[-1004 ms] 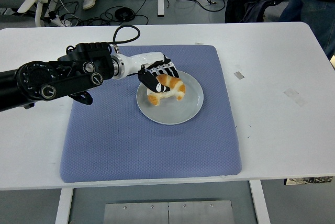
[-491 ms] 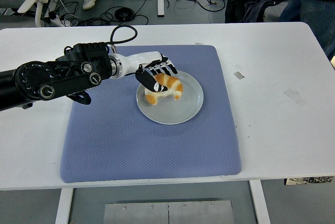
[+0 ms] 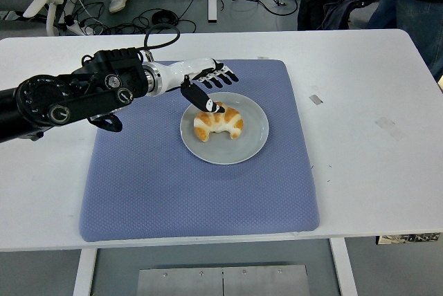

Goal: Place the bread on the plate

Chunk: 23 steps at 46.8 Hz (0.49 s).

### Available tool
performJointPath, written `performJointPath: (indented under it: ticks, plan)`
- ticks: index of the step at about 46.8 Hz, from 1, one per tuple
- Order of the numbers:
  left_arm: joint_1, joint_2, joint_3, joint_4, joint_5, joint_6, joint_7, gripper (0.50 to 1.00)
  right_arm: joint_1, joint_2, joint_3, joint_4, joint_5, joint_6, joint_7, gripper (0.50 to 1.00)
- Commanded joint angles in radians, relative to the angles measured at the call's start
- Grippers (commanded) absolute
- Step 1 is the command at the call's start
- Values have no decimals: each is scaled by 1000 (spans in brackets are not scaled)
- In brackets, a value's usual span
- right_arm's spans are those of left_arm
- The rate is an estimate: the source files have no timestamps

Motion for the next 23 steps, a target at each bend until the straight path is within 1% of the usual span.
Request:
performJointPath:
  ticks: [1,7,13,17,23]
  plan:
    - [-3,18,-14,1,-48,4,-5,816,0,0,0,0,0,0,0,1000]
    - [-10,63,-33,1,-91,4,-6,816,0,0,0,0,0,0,0,1000]
    - [-1,103,-92,1,-110,-2,-10,816,0,0,0,0,0,0,0,1000]
    - [4,119,-138,1,-123,-5,-10,818,0,0,0,0,0,0,0,1000]
    - [7,123,-168,3,-159,-5,-11,818,0,0,0,0,0,0,0,1000]
